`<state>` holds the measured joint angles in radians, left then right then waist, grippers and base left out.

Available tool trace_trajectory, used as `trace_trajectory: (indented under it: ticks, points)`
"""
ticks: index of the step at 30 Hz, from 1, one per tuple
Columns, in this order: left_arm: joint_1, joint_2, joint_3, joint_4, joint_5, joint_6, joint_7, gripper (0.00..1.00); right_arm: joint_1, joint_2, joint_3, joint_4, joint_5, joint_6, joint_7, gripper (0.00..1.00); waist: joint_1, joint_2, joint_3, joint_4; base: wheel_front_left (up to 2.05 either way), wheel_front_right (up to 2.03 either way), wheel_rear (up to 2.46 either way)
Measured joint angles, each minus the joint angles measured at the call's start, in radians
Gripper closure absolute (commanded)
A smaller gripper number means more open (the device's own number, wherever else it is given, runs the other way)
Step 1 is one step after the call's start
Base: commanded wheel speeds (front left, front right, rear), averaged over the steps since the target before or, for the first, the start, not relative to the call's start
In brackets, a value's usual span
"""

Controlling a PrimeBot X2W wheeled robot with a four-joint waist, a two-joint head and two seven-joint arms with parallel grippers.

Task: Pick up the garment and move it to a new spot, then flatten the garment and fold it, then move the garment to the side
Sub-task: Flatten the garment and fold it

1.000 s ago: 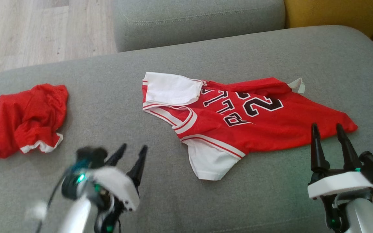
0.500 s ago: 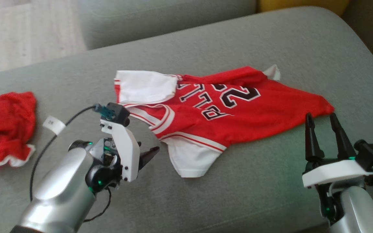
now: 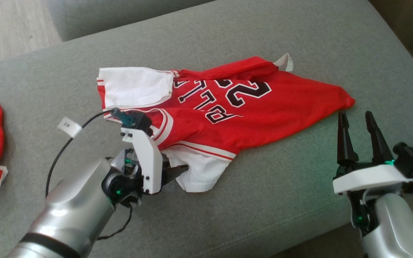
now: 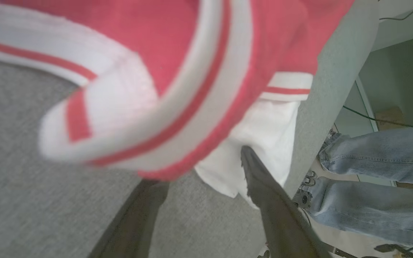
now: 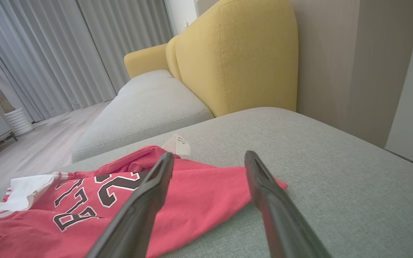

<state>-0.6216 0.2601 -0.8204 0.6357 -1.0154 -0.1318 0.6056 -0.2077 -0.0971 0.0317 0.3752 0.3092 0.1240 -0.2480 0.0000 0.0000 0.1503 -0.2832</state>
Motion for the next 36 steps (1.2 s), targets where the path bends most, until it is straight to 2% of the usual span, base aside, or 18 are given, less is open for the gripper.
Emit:
trace_trajectory:
  ticks: [1, 2, 3, 12, 22, 33, 34, 35, 36]
  points:
    - [-0.009, -0.002, -0.010, 0.006, -0.004, 0.000, 0.000, 0.11, -0.005, 0.001, 0.001, 0.004, 0.001, 0.000, 0.000, 0.00, 0.0000, 0.0000, 0.003, -0.002, 0.00, 0.00, 0.00]
    - [-0.017, -0.007, -0.016, 0.010, -0.010, 0.000, -0.001, 0.60, -0.009, 0.001, 0.001, 0.006, 0.001, 0.000, 0.000, 0.00, 0.0000, 0.0000, 0.006, -0.003, 0.00, 0.00, 0.00]
    - [-0.022, -0.011, -0.020, 0.011, -0.020, 0.000, -0.004, 1.00, -0.011, 0.001, 0.002, 0.006, 0.001, 0.000, 0.000, 0.00, 0.0000, 0.0000, 0.008, -0.003, 0.00, 0.00, 0.00]
    - [-0.029, 0.000, -0.079, -0.004, -0.110, 0.000, -0.031, 1.00, -0.007, 0.004, -0.026, 0.016, 0.000, 0.000, -0.003, 0.00, 0.0000, 0.0000, -0.019, 0.047, 0.00, 0.00, 0.00]
    - [-0.043, 0.115, -0.078, -0.032, -0.191, 0.001, 0.000, 1.00, 0.019, 0.001, -0.038, 0.022, -0.004, 0.000, -0.003, 0.00, 0.0000, 0.0000, -0.080, 0.173, 0.00, 0.00, 0.00]
    - [0.108, 0.204, -0.054, -0.044, -0.268, 0.036, 0.026, 1.00, 0.037, 0.000, -0.055, 0.027, -0.012, 0.000, -0.002, 0.00, 0.0000, 0.0000, -0.113, 0.258, 0.00, 0.00, 0.00]
    - [0.110, 0.209, -0.054, -0.048, -0.272, 0.039, 0.026, 0.65, 0.037, 0.000, -0.056, 0.027, -0.012, 0.000, -0.002, 0.00, 0.0000, 0.0000, -0.114, 0.261, 0.00, 0.00, 0.00]
    - [0.110, 0.212, -0.050, -0.051, -0.272, 0.048, 0.026, 0.00, 0.037, 0.000, -0.056, 0.027, -0.014, 0.000, -0.001, 0.00, 0.0000, 0.0000, -0.114, 0.263, 0.00, 0.00, 0.00]
    - [0.111, 0.212, -0.041, -0.053, -0.273, 0.054, 0.013, 0.00, 0.037, 0.000, -0.056, 0.027, -0.017, 0.000, -0.001, 0.00, 0.0000, 0.0000, -0.114, 0.264, 0.00, 0.00, 0.00]
